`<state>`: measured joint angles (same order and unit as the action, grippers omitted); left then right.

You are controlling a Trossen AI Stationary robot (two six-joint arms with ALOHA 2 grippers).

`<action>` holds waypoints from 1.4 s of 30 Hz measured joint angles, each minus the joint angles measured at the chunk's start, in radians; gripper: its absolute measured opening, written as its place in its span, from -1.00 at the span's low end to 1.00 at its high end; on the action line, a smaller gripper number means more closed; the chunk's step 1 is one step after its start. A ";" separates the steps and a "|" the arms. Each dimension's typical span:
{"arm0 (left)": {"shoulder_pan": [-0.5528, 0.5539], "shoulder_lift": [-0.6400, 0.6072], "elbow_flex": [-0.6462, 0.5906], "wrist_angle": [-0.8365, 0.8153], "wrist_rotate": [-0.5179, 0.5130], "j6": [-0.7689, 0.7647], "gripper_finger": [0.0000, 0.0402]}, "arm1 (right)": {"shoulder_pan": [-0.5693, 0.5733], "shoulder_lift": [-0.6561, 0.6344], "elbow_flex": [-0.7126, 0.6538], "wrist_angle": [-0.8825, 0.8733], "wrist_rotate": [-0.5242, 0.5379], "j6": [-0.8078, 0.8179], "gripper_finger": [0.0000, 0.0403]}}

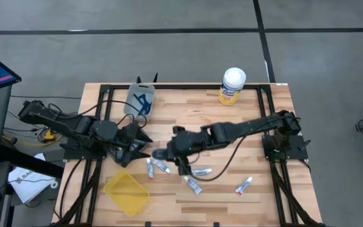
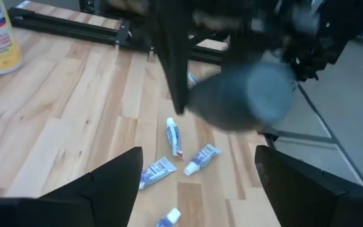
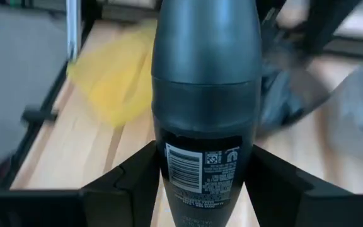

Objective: Pick & Place Travel size toiletries
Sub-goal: Put the deodorant into the black bin

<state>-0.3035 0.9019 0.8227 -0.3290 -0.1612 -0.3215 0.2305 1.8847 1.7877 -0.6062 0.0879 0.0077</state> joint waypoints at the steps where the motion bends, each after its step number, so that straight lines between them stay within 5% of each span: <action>1: 0.000 0.004 0.000 0.002 -0.001 0.008 0.49 | -0.007 0.000 0.014 0.019 0.000 -0.008 -0.04; 8: 0.001 0.010 0.000 0.026 -0.007 0.047 0.48 | -0.030 -0.001 0.084 0.057 0.001 -0.066 -0.07; 17: 0.002 0.008 0.000 0.264 -0.029 0.189 0.48 | -0.052 -0.001 0.085 0.145 -0.001 -0.071 -0.02; 28: 0.002 -0.002 0.000 0.285 -0.042 0.194 0.48 | -0.073 -0.002 0.085 0.158 -0.005 -0.083 -0.02; 42: 0.002 -0.064 0.000 0.367 -0.210 0.293 0.48 | -0.136 -0.002 0.085 0.257 -0.006 -0.078 0.00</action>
<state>-0.3016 0.8375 0.8227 0.0380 -0.3713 -0.0282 0.0949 1.8828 1.8725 -0.3495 0.0822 -0.0708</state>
